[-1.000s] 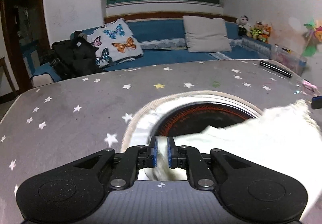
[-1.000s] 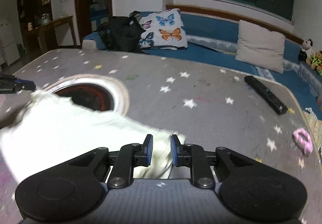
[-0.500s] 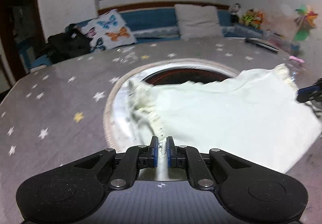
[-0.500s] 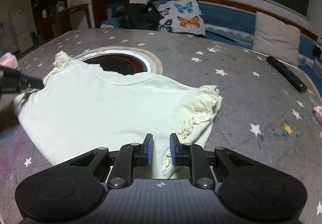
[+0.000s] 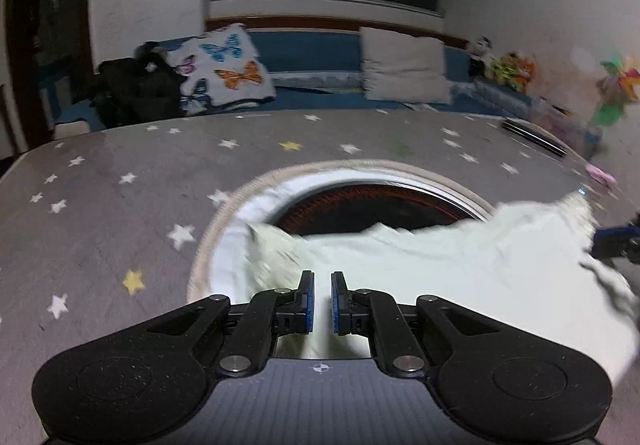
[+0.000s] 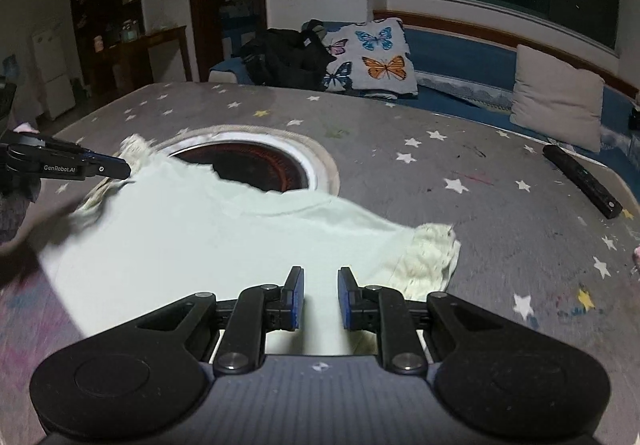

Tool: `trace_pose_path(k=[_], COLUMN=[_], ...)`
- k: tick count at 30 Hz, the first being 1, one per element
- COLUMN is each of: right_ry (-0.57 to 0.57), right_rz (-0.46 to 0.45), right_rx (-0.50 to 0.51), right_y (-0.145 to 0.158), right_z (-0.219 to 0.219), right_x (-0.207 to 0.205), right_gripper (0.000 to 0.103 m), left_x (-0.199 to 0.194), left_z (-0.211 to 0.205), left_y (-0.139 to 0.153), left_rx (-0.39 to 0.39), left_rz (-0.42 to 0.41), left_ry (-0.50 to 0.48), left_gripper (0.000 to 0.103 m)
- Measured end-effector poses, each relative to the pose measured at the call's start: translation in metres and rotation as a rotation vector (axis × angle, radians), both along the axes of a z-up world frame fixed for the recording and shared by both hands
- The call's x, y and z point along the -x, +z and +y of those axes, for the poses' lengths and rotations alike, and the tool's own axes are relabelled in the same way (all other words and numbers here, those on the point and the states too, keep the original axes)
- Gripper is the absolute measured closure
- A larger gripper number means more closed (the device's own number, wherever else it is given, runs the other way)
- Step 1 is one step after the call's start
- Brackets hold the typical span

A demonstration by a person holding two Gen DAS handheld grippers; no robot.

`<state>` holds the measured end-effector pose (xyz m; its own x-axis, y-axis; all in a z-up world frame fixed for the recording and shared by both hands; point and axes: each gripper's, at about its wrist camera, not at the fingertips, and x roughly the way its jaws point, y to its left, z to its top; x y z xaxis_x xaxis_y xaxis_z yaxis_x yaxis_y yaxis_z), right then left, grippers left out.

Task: Fold clothes
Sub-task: 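Fold the hem with both grippers over toward the collar and lower it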

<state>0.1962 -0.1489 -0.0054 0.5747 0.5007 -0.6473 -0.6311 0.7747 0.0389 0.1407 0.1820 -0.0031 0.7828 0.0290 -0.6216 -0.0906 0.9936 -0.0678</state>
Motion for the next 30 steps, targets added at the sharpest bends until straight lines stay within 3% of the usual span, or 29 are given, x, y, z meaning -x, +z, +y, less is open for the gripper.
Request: trace_pose_path(k=[9, 14, 18, 23, 30], right_ry=[-0.090, -0.124, -0.147, -0.148, -0.016], right_rz=[0.056, 0.036, 0.051, 0.038, 0.033], right_rx=[-0.014, -0.056, 0.004, -0.006, 0.032], right_y=[-0.023, -0.015, -0.025, -0.013, -0.004], right_z=[-0.001, -0.006, -0.003, -0.004, 0.002], right_x=[-0.052, -0.058, -0.069, -0.059, -0.011], right_gripper=[0.088, 0.087, 0.088, 0.086, 0.085], left_x=[-0.019, -0.019, -0.019, -0.002, 0.041], left_z=[0.029, 0.026, 0.025, 0.019, 0.001], left_y=[-0.021, -0.020, -0.017, -0.008, -0.004], left_rx=[0.035, 0.019, 0.025, 0.020, 0.017], left_rz=[0.035, 0.032, 0.034, 0.018, 0.018], left_ry=[0.081, 0.075, 0.089, 0.069, 0.018], left_gripper=[0.094, 0.093, 0.093, 0.093, 0.093])
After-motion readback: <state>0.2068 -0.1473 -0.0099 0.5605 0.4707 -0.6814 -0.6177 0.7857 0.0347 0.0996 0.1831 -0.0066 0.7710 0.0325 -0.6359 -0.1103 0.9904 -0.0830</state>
